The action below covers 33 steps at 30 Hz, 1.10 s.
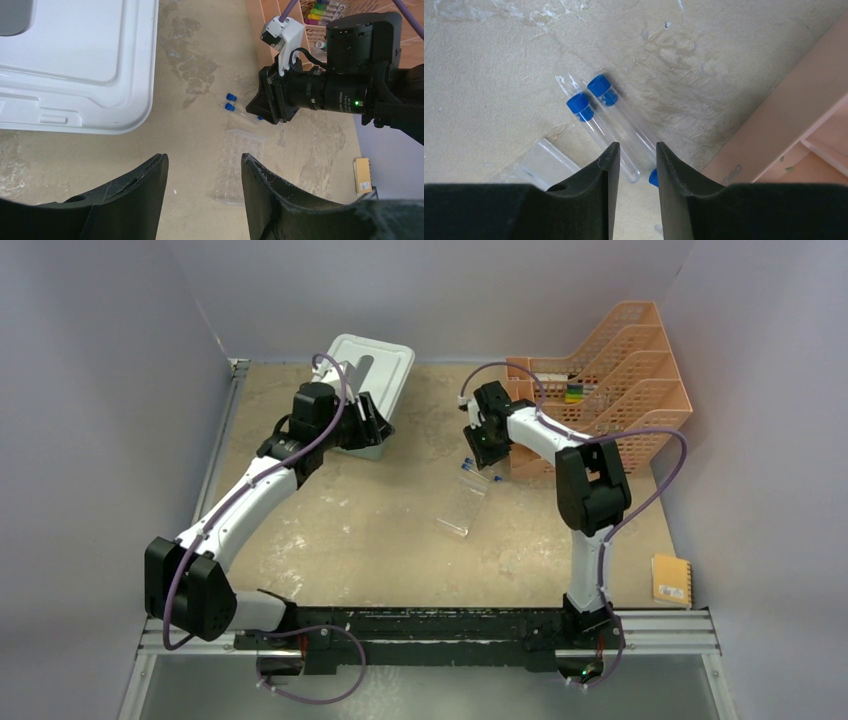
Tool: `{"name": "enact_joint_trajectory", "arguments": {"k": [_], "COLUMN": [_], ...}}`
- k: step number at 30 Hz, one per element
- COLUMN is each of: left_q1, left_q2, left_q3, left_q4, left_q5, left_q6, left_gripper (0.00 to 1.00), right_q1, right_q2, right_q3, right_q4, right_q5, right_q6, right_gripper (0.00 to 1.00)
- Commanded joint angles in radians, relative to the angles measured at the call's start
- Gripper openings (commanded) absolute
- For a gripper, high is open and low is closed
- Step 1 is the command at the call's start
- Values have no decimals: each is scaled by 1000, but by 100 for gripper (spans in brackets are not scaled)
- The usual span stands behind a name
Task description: Organize the chemistry lab equipment
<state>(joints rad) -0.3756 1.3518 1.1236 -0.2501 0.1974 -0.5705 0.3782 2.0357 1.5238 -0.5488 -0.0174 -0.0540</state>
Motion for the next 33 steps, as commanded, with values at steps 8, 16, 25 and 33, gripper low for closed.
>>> {"name": "enact_joint_trajectory", "arguments": {"k": [8,16,25,33], "left_q1": [-8,-9,-11,-15], "left_q2": [5,8,6,-32], "left_q3": [5,10,14,-24], "left_q4": [70,72,88,155], "left_q5": [28,7,-7,25], "left_q6": [-24,-31,-46,-45], "left_gripper": [54,55,59,70], "right_q1": [-4,-3,-1,-4], "right_q2": [52,88,97,-133], "right_q3": [91,107,91,-19], "right_q4": [-10,21,78,231], "right_q5": [43,56,35,-6], "right_q6": [-64,-109,-143,-30], "right_gripper": [27,32,20,15]}}
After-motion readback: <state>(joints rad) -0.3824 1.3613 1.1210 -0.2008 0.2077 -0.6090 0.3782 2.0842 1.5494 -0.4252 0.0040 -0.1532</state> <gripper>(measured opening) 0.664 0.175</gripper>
